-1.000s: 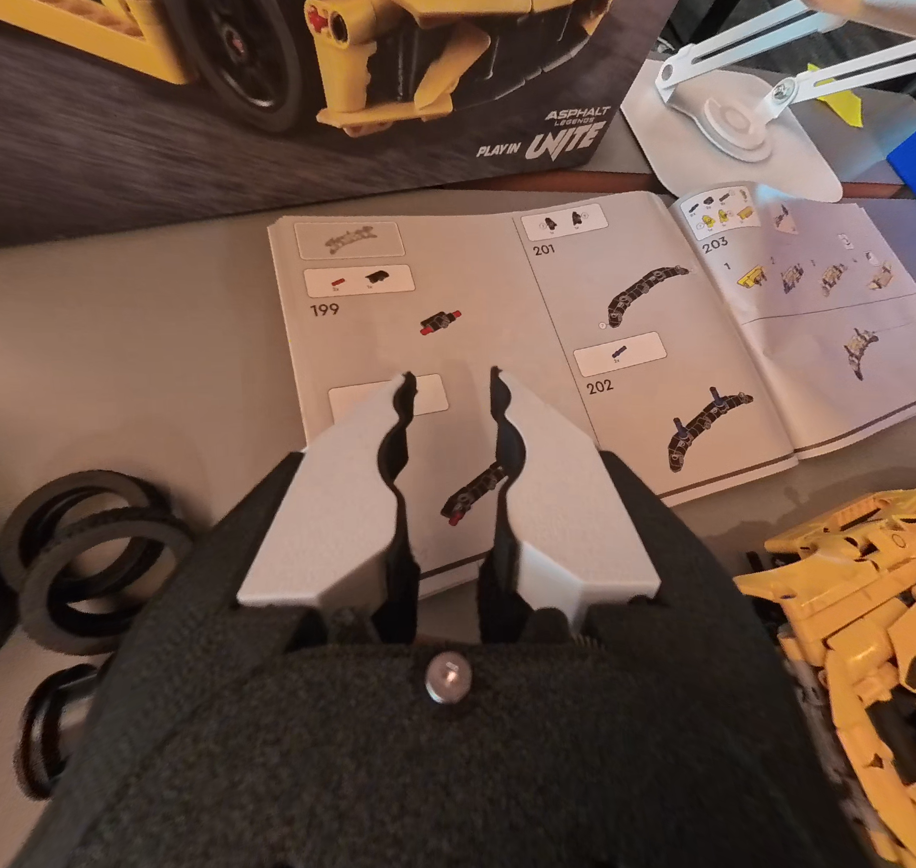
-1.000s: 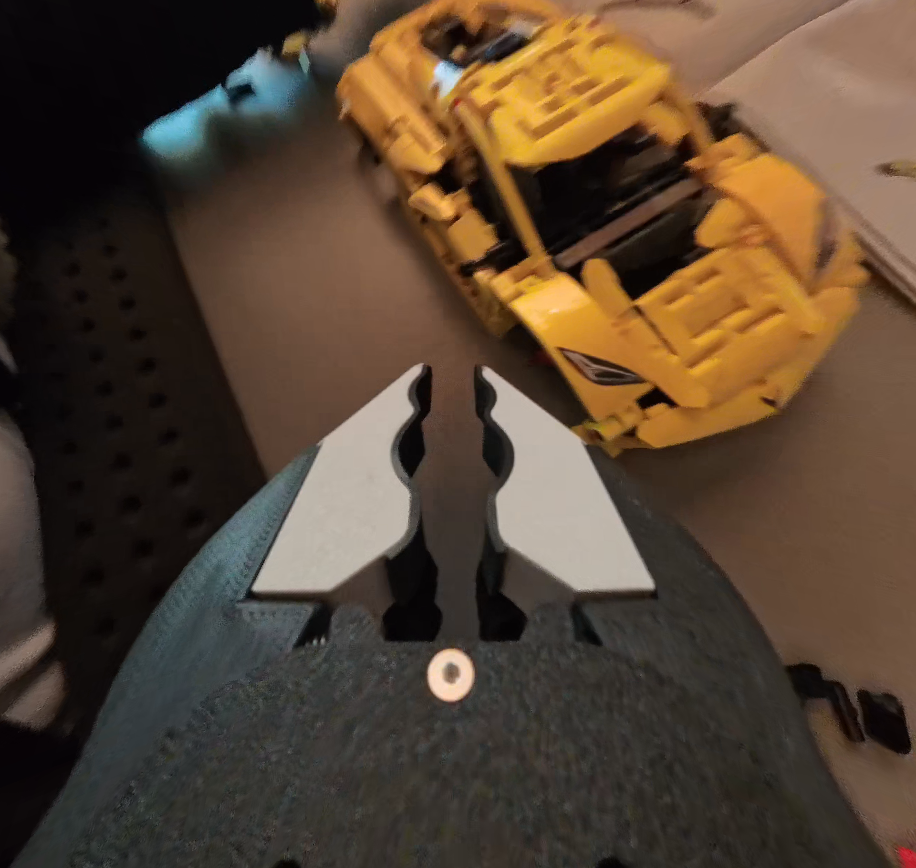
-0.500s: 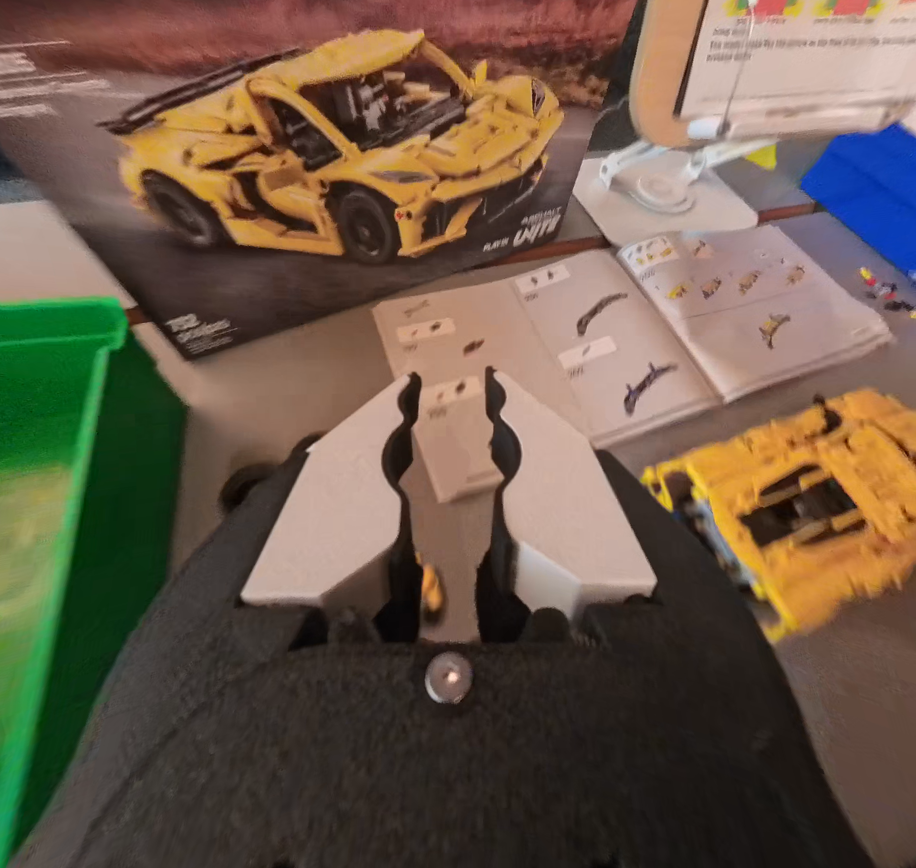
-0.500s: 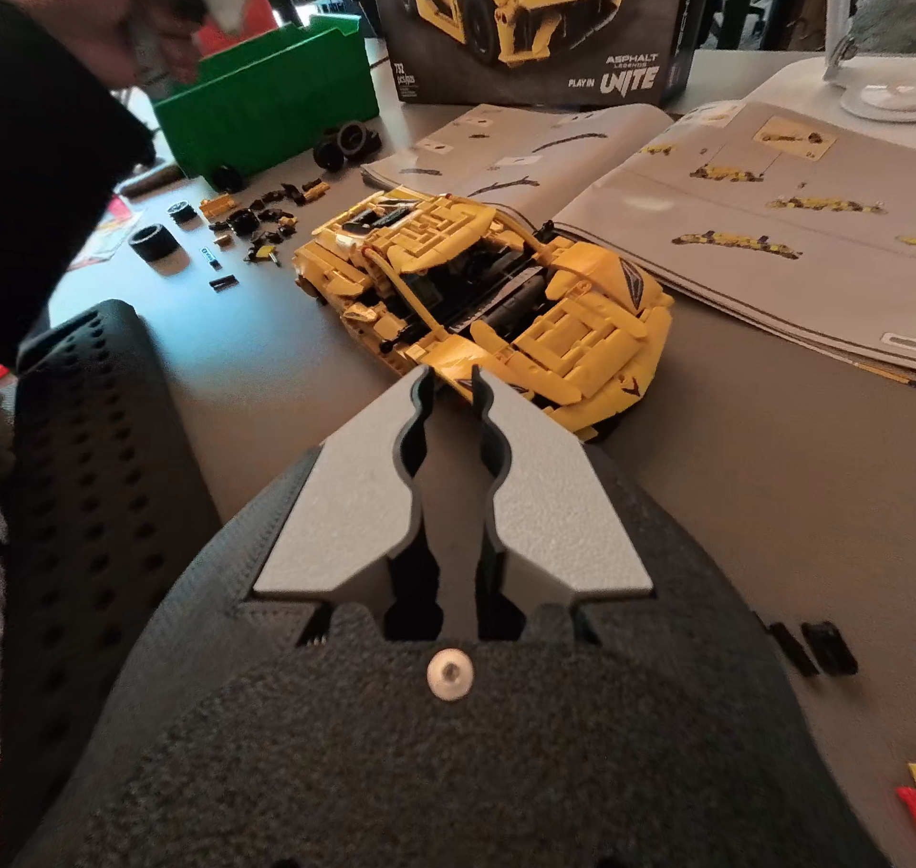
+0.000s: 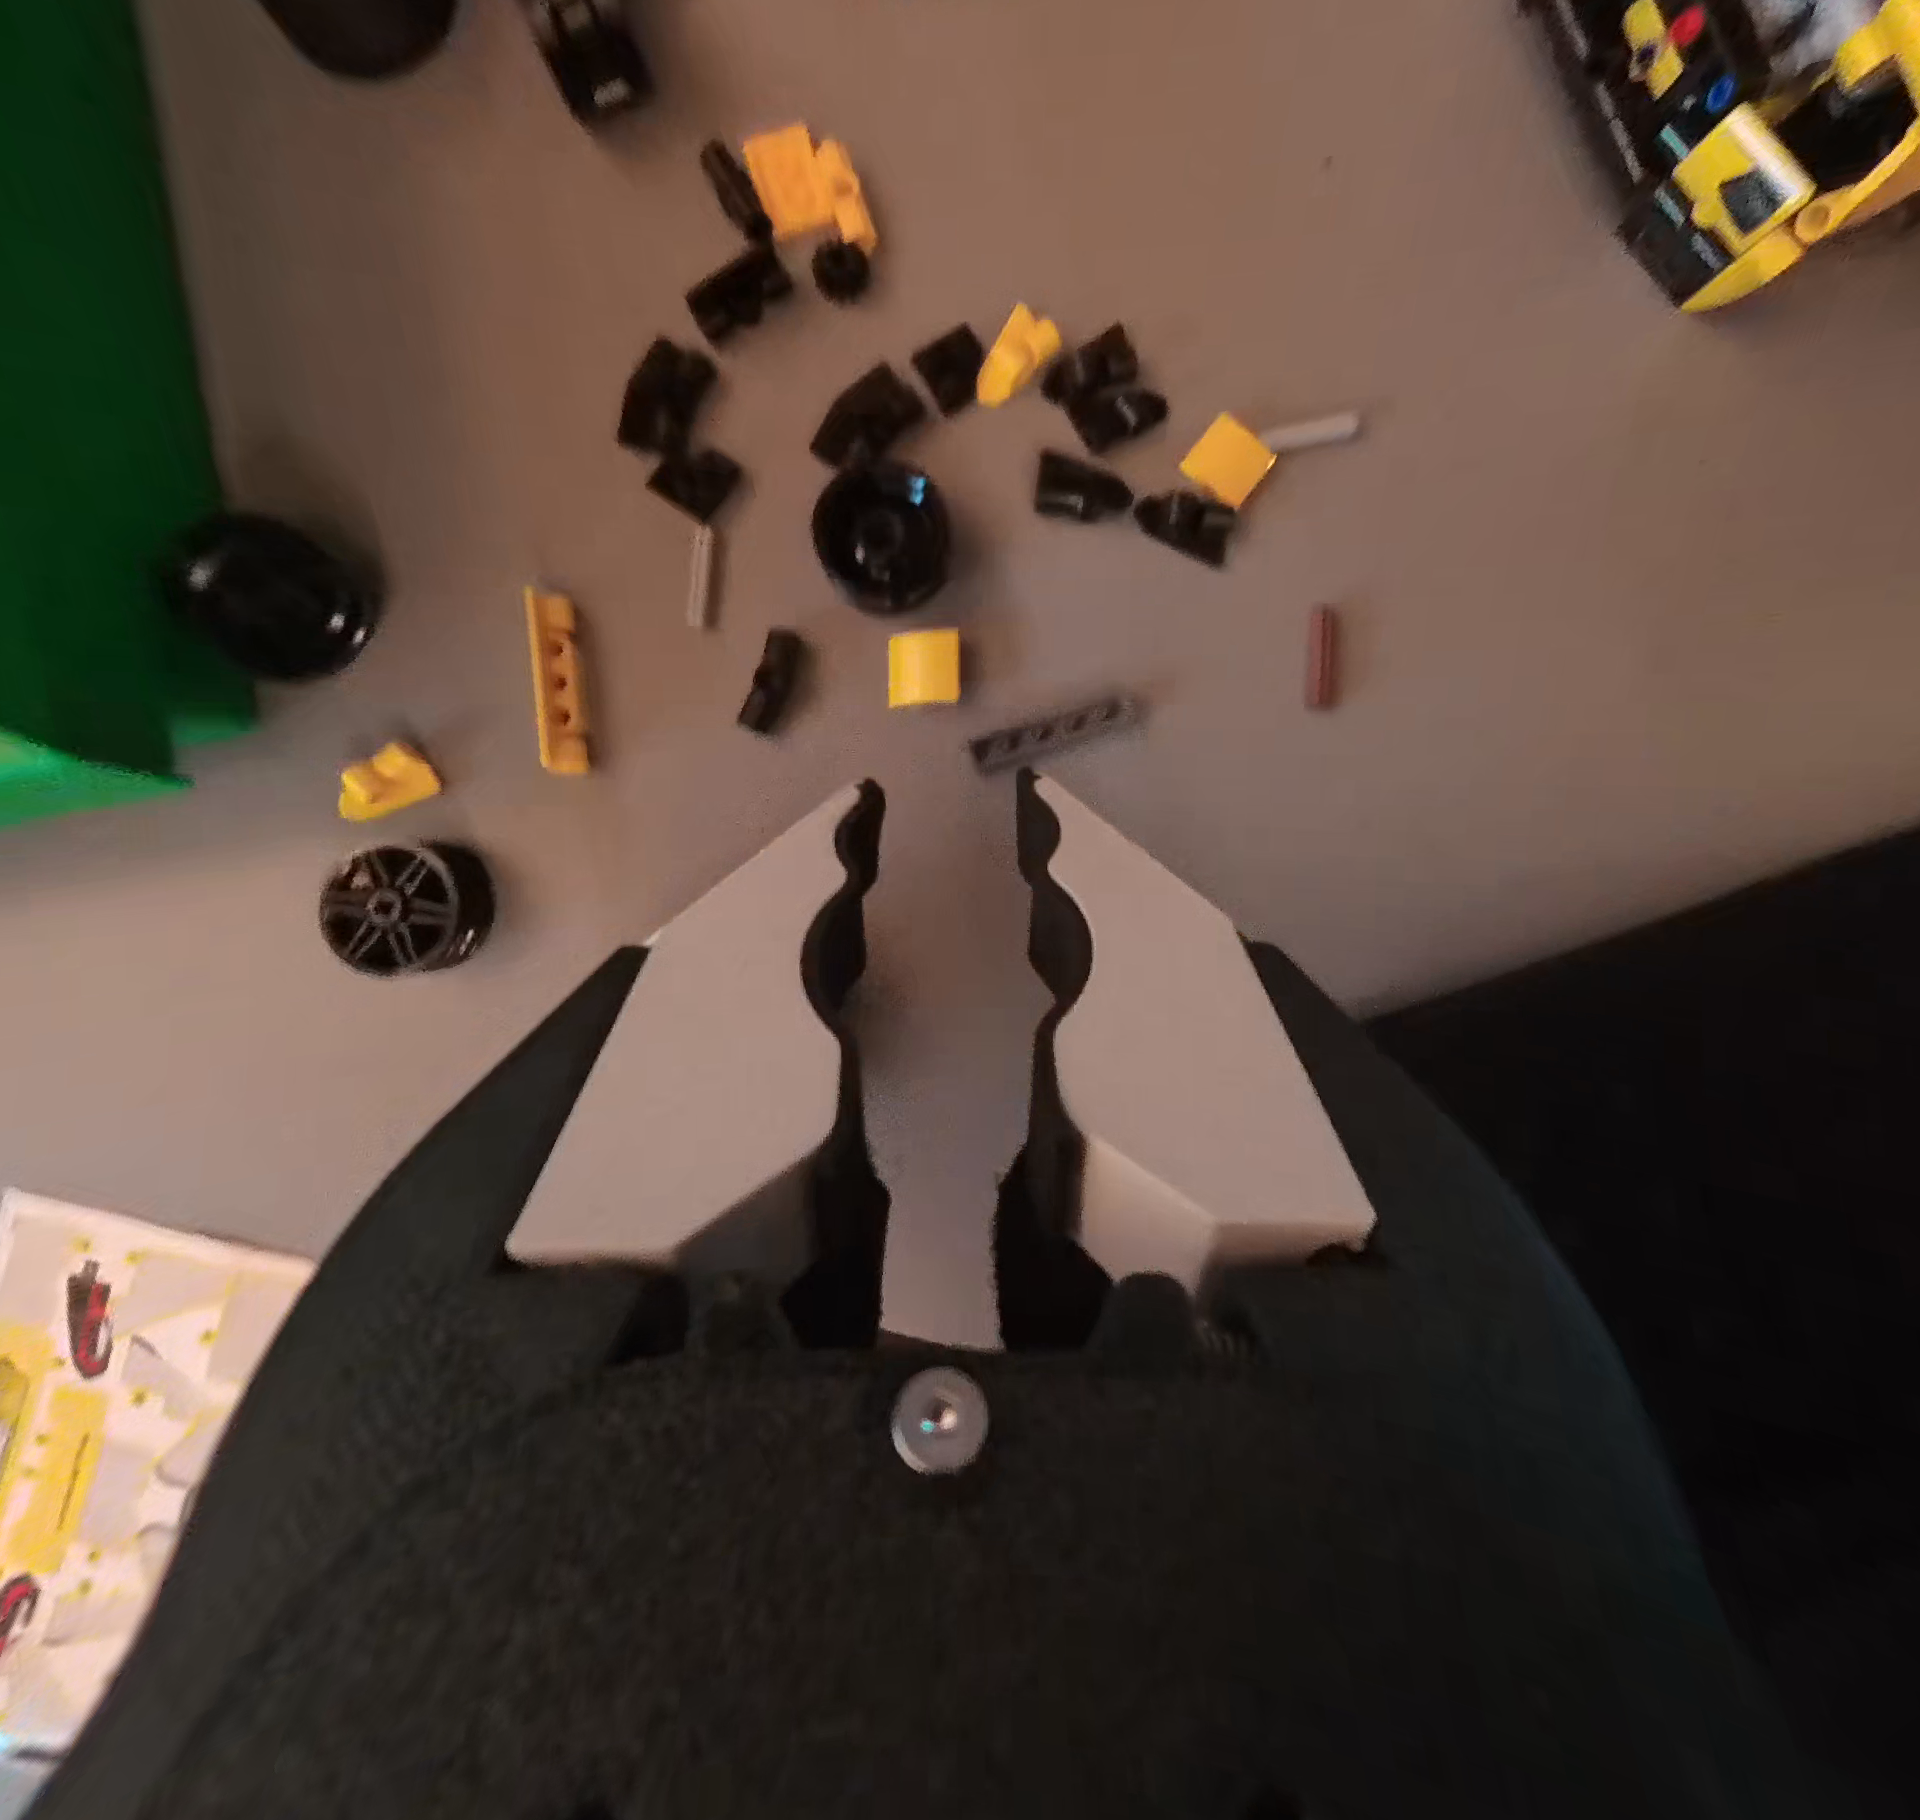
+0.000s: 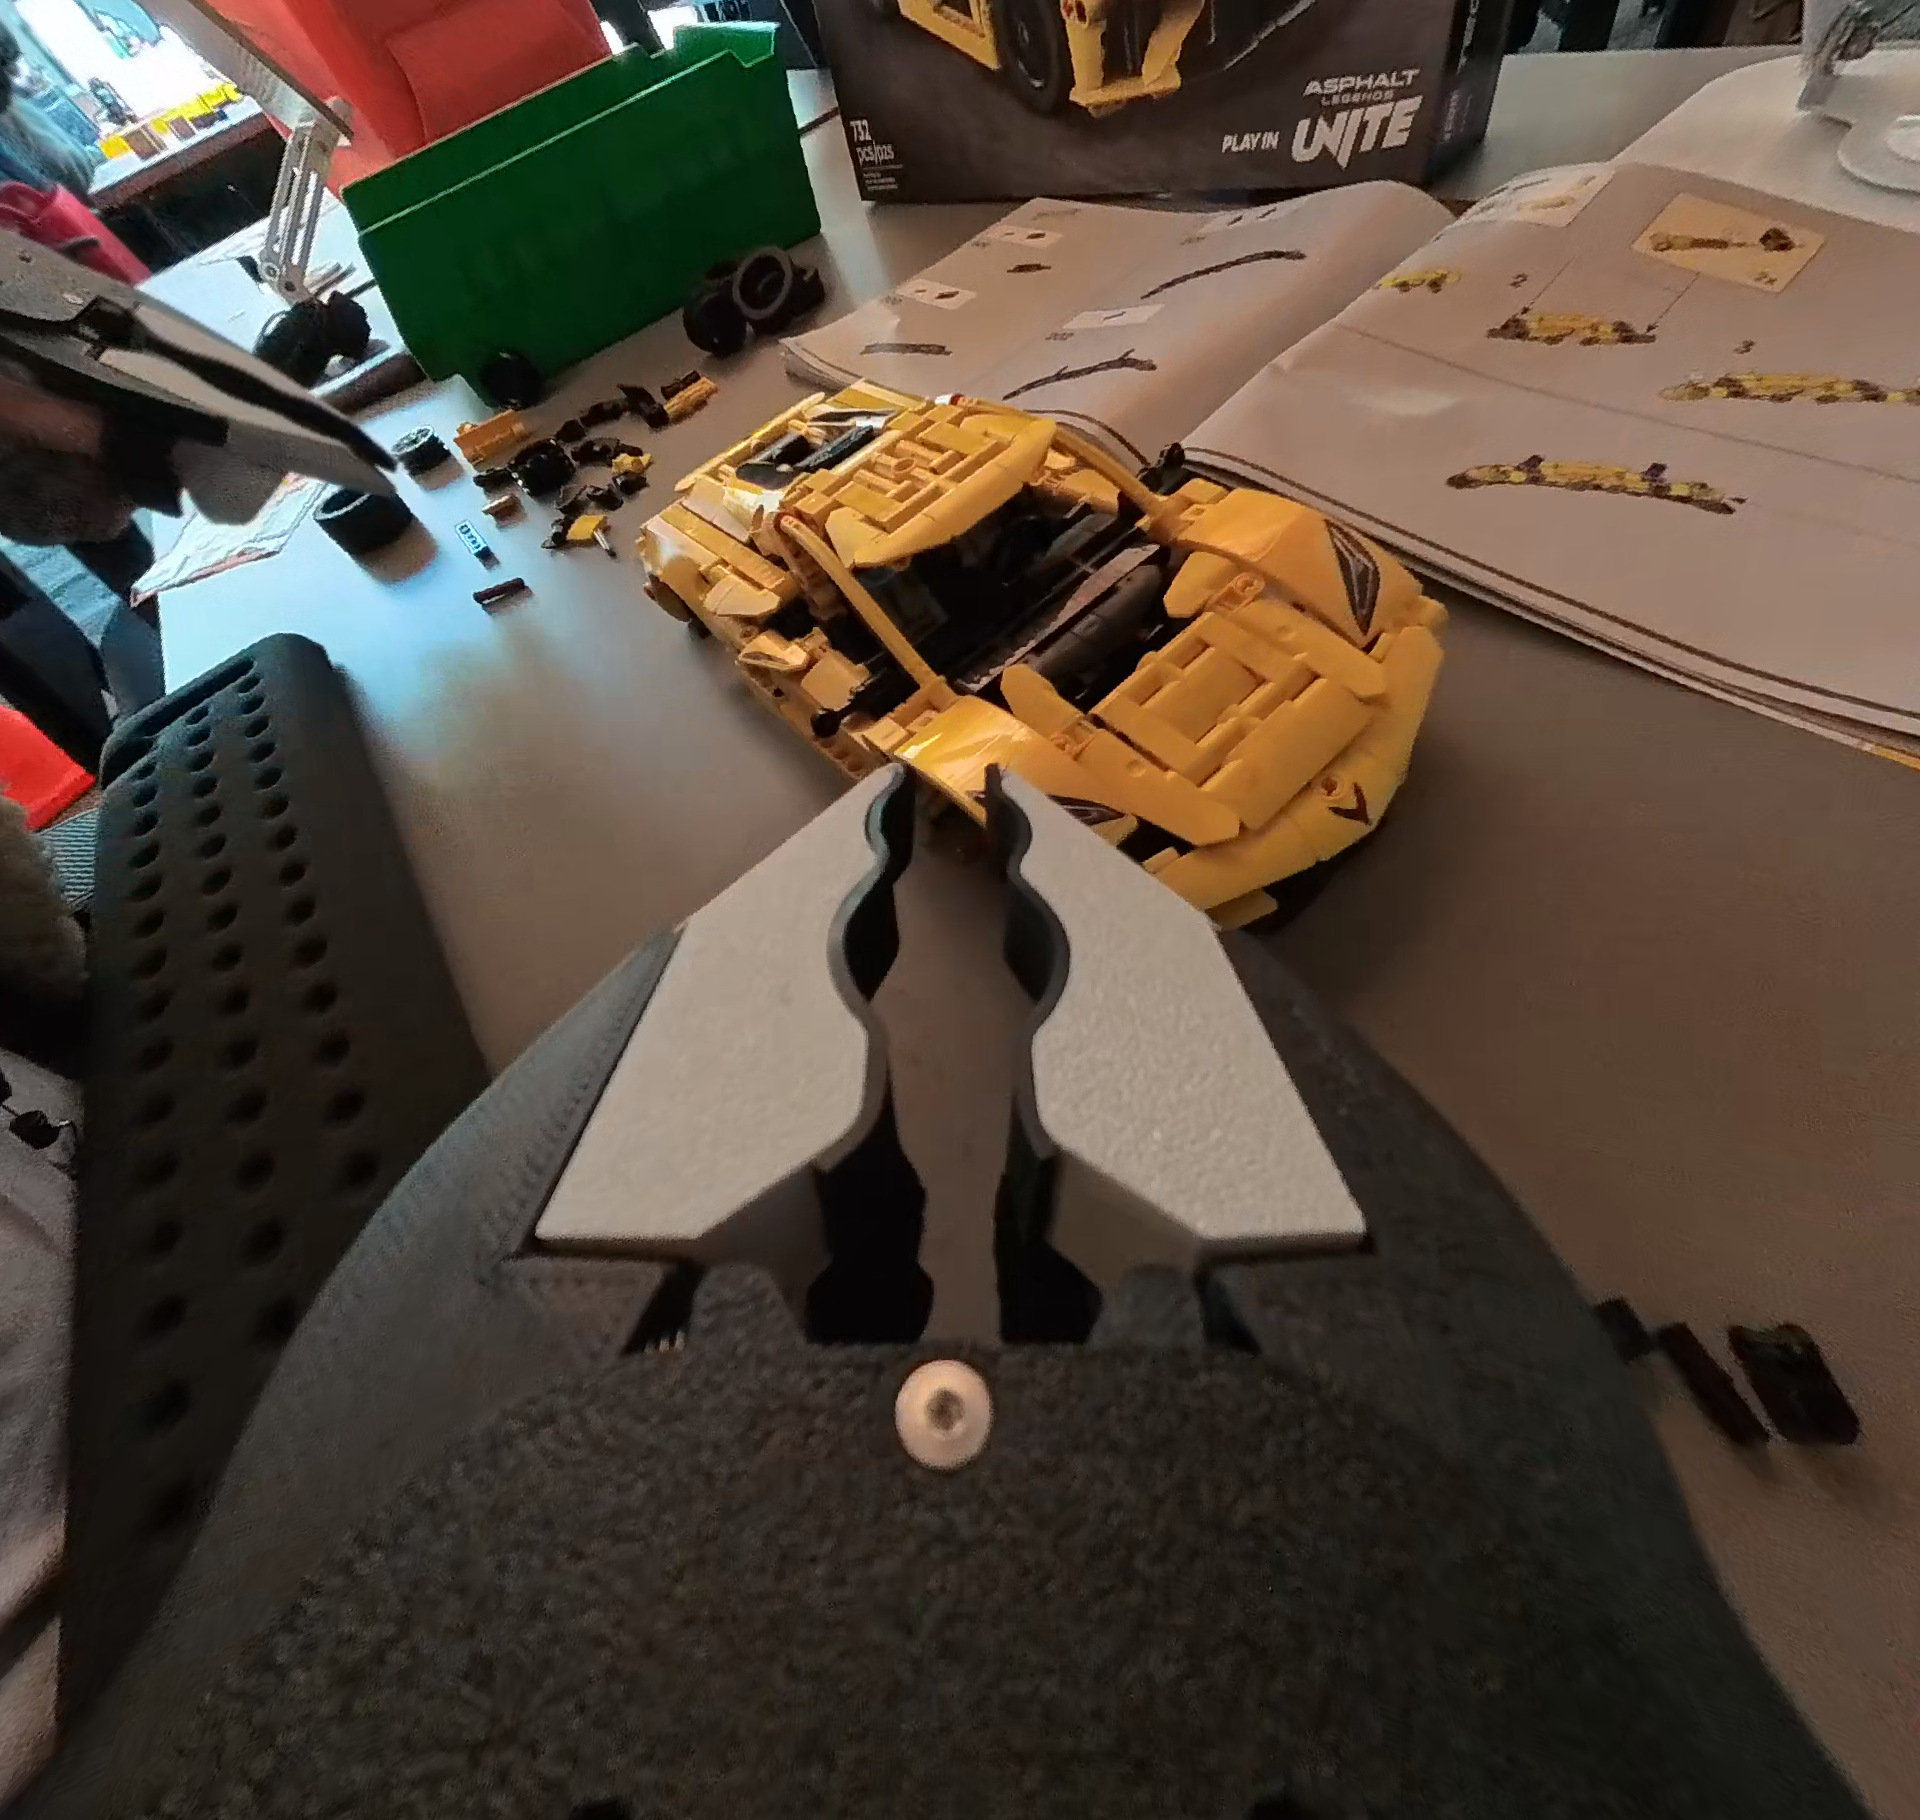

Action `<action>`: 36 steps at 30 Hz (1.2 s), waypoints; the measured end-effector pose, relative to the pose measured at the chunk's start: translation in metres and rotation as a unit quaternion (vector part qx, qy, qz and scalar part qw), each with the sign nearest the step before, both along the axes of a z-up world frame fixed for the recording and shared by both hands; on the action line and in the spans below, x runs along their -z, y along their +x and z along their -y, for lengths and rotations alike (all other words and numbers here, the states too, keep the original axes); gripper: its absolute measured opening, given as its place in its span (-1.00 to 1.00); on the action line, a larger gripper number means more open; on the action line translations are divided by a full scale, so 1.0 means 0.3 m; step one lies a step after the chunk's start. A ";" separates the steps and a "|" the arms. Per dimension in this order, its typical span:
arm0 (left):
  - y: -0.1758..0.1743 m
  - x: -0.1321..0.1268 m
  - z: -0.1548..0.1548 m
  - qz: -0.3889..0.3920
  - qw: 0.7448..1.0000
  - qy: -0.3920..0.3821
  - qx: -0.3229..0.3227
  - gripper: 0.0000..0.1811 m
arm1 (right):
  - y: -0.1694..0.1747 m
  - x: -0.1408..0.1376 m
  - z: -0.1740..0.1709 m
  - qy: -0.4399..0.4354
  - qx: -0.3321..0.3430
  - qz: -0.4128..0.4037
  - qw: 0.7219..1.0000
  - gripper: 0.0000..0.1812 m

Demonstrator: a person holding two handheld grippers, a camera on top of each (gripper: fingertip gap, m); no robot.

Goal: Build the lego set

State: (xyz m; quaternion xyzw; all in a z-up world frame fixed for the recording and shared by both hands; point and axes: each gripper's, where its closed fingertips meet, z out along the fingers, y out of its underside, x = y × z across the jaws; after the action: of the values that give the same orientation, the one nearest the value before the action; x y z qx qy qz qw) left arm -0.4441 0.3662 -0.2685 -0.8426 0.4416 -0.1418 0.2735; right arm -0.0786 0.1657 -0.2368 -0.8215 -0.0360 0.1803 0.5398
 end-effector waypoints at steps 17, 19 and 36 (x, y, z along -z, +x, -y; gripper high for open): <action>-0.038 -0.029 -0.090 0.023 0.999 0.031 0.001 -0.69 | 0.010 0.039 -0.007 -0.028 0.007 0.001 1.000 -0.87; 0.006 -0.028 -0.133 0.027 0.999 0.036 0.005 -0.69 | 0.013 0.036 -0.007 -0.025 0.009 0.003 1.000 -0.87; 0.155 0.090 -0.378 -0.027 0.998 -0.009 0.057 -0.69 | 0.036 0.045 -0.005 -0.033 0.023 -0.014 0.999 -0.86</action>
State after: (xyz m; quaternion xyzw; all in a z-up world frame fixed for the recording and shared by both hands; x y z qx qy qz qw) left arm -0.3976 0.4798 -0.2955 -0.8219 0.4950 -0.1389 0.2451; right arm -0.0678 0.1671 -0.2504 -0.8367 -0.0039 0.1806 0.5171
